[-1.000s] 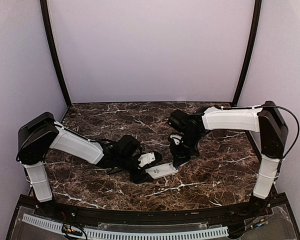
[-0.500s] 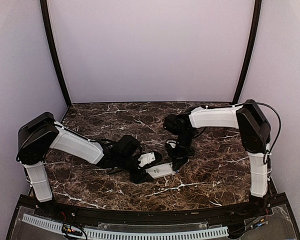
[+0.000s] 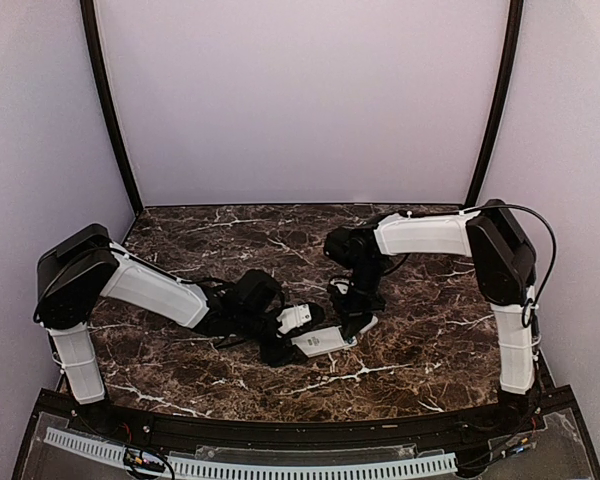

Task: Load the batteries into the remote control
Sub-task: Place the battery in the battery compartment.

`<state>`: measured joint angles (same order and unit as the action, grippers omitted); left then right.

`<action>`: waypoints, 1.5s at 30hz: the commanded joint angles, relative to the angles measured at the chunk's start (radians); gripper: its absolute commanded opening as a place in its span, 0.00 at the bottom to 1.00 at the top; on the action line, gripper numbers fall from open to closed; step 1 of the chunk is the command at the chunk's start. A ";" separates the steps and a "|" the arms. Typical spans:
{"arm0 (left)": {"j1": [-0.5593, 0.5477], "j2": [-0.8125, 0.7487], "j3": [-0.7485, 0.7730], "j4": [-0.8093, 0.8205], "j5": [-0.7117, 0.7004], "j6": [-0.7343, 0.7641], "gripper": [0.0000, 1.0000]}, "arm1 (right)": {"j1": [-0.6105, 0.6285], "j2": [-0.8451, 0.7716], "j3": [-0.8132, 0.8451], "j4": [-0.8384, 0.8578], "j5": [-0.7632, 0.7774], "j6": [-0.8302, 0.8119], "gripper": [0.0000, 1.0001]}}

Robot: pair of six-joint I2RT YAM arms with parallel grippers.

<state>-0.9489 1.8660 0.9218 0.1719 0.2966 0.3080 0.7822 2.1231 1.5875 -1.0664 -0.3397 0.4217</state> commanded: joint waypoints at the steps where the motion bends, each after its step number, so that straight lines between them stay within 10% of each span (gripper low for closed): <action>1: -0.003 0.032 0.005 -0.053 0.038 0.005 0.64 | -0.001 0.009 -0.012 0.111 0.029 0.051 0.00; 14: -0.002 0.044 -0.001 -0.008 0.072 0.007 0.52 | 0.011 -0.037 -0.133 0.358 0.021 0.146 0.00; 28: 0.001 0.040 -0.004 -0.013 0.086 0.014 0.28 | 0.018 -0.020 -0.096 0.296 0.031 0.120 0.10; 45: 0.000 0.030 -0.005 -0.038 0.085 0.004 0.25 | 0.021 -0.125 -0.134 0.176 0.008 0.115 0.22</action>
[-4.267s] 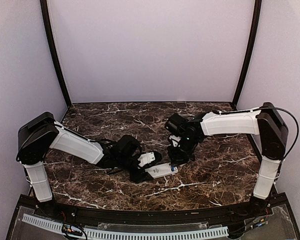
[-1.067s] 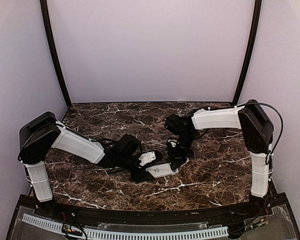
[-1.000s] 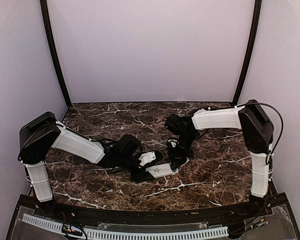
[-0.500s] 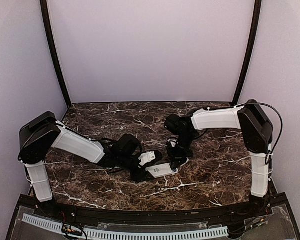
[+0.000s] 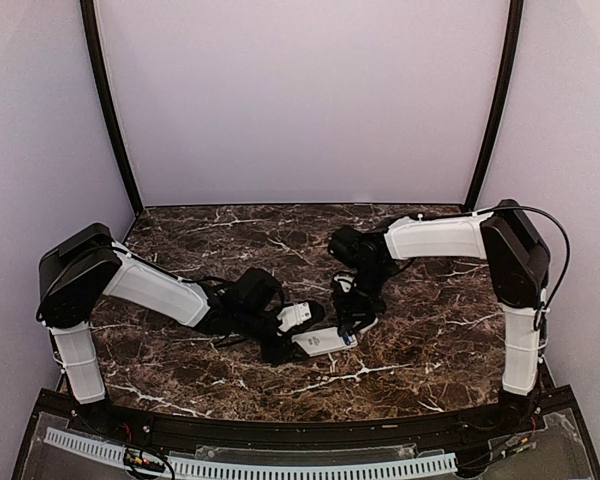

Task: Load the batteries into the remote control
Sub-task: Load the battery into the battery compartment.

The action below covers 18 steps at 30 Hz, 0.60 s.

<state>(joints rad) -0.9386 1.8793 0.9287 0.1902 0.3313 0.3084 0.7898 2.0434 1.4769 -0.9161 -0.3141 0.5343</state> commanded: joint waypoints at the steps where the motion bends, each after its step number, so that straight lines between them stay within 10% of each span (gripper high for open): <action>1: -0.011 0.017 -0.011 -0.057 0.050 0.004 0.25 | 0.014 -0.051 -0.030 0.020 -0.017 0.001 0.22; 18: -0.009 0.018 -0.011 -0.057 0.049 0.001 0.26 | 0.014 -0.138 -0.090 -0.056 -0.045 0.007 0.15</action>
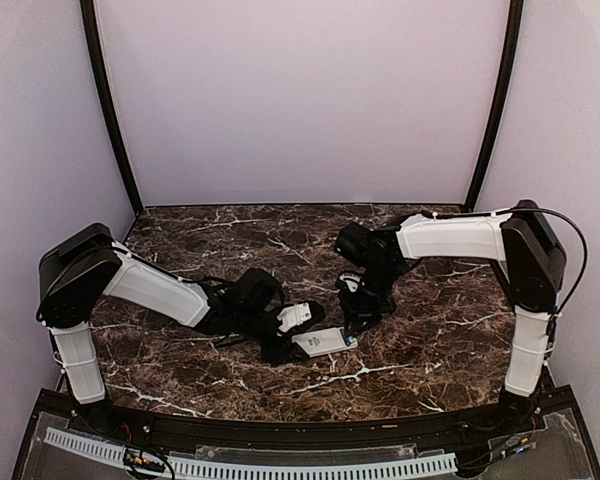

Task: Load the batteries into the remote control
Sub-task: Load the battery into the battery compartment.

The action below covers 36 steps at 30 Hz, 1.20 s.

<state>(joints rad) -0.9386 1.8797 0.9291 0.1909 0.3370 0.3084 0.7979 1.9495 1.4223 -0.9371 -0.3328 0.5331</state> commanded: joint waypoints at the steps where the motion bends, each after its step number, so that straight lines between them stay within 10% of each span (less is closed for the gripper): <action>1: -0.009 0.017 -0.012 -0.057 0.044 0.002 0.26 | 0.007 -0.050 -0.044 -0.035 -0.033 0.015 0.15; 36: -0.007 0.018 -0.009 -0.062 0.046 0.003 0.27 | 0.034 0.031 -0.051 0.019 -0.003 0.021 0.00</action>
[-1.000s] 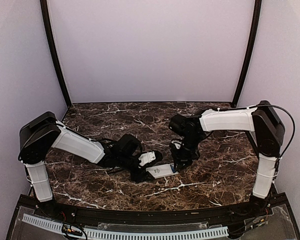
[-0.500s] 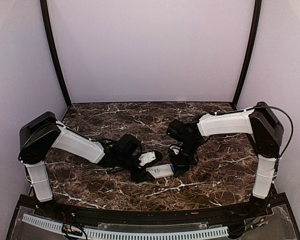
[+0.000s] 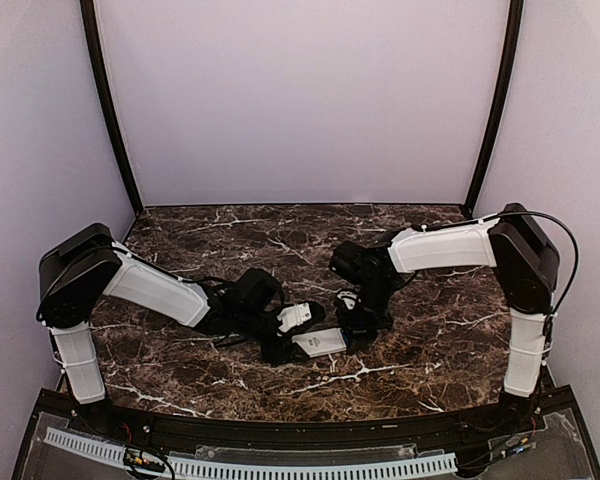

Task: Load the batteries into the remote control
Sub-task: Load the battery into the battery compartment, then press the battery in the battery compartment.

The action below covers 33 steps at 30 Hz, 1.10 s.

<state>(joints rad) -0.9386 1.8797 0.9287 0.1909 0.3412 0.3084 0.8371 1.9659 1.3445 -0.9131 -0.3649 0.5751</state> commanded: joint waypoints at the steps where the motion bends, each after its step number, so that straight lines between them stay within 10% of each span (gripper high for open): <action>1: -0.007 0.018 -0.008 -0.062 0.042 0.003 0.27 | -0.008 0.017 0.028 -0.004 0.030 -0.024 0.00; 33: -0.008 0.022 -0.005 -0.065 0.048 0.008 0.28 | -0.041 0.104 0.042 0.130 0.007 -0.164 0.00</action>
<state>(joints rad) -0.9386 1.8801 0.9291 0.1913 0.3405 0.3080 0.8154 2.0281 1.4010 -0.9337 -0.4145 0.4484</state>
